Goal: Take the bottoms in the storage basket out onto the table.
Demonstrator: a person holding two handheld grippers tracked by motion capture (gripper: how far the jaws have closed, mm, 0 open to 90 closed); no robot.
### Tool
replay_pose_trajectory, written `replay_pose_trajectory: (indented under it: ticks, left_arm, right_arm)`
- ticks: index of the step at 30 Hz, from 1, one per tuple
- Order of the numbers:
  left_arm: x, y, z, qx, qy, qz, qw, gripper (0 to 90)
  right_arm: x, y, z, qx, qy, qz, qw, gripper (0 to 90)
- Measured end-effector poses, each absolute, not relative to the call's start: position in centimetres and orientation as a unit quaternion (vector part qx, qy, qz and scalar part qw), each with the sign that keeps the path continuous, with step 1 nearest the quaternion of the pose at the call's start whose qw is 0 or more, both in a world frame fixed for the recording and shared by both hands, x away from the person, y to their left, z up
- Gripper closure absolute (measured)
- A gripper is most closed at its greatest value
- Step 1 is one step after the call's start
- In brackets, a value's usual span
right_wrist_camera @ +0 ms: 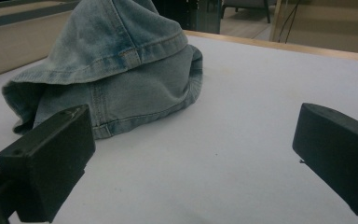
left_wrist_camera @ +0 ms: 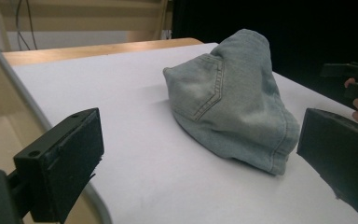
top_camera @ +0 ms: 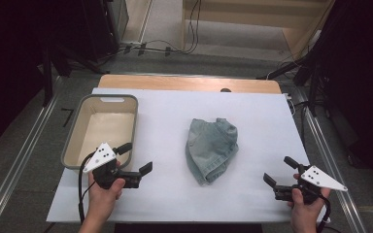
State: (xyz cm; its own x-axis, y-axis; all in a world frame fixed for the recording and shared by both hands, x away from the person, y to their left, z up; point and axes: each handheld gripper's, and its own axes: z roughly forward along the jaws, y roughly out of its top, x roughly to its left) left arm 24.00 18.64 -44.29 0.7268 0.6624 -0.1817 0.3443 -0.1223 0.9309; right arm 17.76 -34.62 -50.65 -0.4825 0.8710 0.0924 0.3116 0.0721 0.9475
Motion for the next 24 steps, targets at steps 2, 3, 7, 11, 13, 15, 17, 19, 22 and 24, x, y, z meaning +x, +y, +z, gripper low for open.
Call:
replay_pose_trajectory:
  ticks: [2,3,7,11,13,15,17,19,22,24]
  left_arm:
    - [23.8,19.1,-44.3,0.737,0.344,0.147,0.563,0.0]
    - [23.7,19.3,-44.3,0.737,0.346,0.147,0.562,0.0]
    - [23.4,20.1,-44.5,0.731,0.357,0.149,0.562,0.0]
    - [22.8,20.9,-44.8,0.727,0.366,0.151,0.562,0.0]
    - [22.5,21.4,-44.9,0.724,0.37,0.15,0.563,0.0]
    - [22.2,22.0,-44.9,0.721,0.374,0.151,0.563,0.0]
    - [21.8,22.5,-44.9,0.72,0.375,0.154,0.563,0.0]
    - [21.4,23.0,-45.0,0.72,0.379,0.159,0.56,0.0]
    - [20.9,23.7,-45.2,0.719,0.382,0.161,0.558,0.0]
    - [20.6,24.0,-45.3,0.719,0.383,0.162,0.557,0.0]
  right_arm:
    - [17.8,-34.7,-50.8,0.434,0.683,0.524,0.264,0.0]
    - [17.9,-34.7,-50.8,0.437,0.683,0.525,0.261,0.0]
    - [18.0,-34.9,-50.9,0.438,0.682,0.524,0.261,0.0]
    - [18.0,-35.1,-51.0,0.44,0.68,0.526,0.26,0.0]
    - [18.0,-35.1,-51.0,0.442,0.679,0.526,0.26,0.0]
    - [18.1,-35.1,-51.1,0.442,0.68,0.525,0.259,0.0]
    - [18.2,-35.0,-51.2,0.444,0.681,0.524,0.256,0.0]
    - [18.2,-34.9,-51.2,0.441,0.682,0.524,0.257,0.0]
    - [18.2,-34.8,-51.2,0.441,0.683,0.522,0.257,0.0]
    - [18.3,-34.7,-51.3,0.442,0.684,0.521,0.257,0.0]
